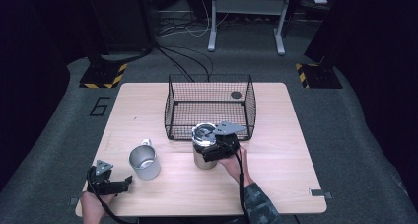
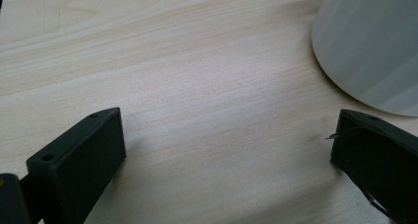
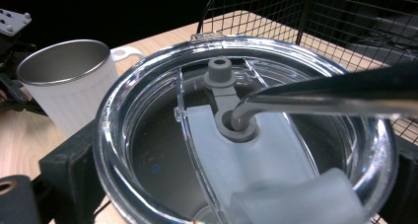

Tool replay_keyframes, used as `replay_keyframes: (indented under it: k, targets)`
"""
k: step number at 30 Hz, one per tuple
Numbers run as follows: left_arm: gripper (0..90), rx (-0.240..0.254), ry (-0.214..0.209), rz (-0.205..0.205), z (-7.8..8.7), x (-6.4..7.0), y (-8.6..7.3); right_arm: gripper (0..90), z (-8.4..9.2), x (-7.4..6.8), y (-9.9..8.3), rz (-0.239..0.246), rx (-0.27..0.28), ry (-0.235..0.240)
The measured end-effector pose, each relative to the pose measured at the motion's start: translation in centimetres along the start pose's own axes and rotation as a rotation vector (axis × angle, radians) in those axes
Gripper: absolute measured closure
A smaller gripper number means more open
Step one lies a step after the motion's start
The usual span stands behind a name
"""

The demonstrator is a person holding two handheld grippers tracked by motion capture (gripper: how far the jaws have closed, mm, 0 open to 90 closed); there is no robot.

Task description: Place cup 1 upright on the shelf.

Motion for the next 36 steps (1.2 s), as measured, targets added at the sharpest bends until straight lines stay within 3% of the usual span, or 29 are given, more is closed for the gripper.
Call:
replay_keyframes:
  k: [17,36]
  targets:
    - [0.1,-0.005,-0.002,-0.001,0.0,0.0,0.0,3.5,0.1,0.0,0.0,0.023,0.015,-0.024]
    - [0.1,-0.009,-0.003,-0.001,0.1,0.0,0.0,3.5,1.8,0.4,1.2,0.017,0.028,-0.027]
Point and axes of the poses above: each handheld gripper's, and its own axes: z roughly backward along the jaws, y roughly out of its top, x roughly to its right, the point moved 3 cm from there along -z, roughly forward along the jaws, and after that the axes turned 2 degrees about -x, right-handed, at the moved point
